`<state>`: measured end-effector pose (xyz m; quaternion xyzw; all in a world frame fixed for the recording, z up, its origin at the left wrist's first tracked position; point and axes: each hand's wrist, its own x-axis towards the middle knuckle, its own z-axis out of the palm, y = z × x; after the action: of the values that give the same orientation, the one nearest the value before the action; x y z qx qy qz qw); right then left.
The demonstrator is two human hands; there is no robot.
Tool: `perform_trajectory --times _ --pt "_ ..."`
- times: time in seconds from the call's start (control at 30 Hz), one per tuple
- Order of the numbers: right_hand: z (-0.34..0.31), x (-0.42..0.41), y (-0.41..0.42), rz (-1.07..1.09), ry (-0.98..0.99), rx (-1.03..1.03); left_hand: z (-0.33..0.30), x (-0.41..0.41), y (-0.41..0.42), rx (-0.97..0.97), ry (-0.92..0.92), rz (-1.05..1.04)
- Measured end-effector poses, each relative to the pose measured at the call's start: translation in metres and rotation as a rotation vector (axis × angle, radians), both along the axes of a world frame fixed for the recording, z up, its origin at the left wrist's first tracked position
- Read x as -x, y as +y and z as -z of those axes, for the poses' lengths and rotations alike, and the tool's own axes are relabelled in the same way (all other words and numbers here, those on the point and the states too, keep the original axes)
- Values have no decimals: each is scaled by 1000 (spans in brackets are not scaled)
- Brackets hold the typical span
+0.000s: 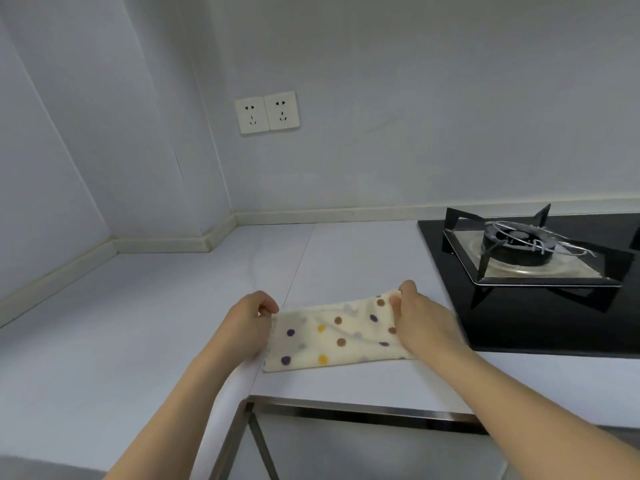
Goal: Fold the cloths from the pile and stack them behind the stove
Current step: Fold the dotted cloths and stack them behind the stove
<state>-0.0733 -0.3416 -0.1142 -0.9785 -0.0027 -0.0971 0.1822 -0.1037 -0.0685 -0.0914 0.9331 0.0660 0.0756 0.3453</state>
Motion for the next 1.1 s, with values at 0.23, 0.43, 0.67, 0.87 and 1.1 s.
perform_trajectory --times 0.23,0.43,0.67,0.87,1.1 --pt "11 -11 -2 16 -44 -20 10 -28 -1 -169 135 7" --pt "13 -14 -3 32 -53 -23 12 -37 -9 -79 60 7" --pt "9 -13 -3 27 -16 -14 22 -40 -8 -221 -81 -178" --pt "0 -16 -5 20 42 48 36 -40 -16 -510 -109 -112" --pt "-14 -37 -7 25 154 212 36 -40 -14 -550 -105 -62"
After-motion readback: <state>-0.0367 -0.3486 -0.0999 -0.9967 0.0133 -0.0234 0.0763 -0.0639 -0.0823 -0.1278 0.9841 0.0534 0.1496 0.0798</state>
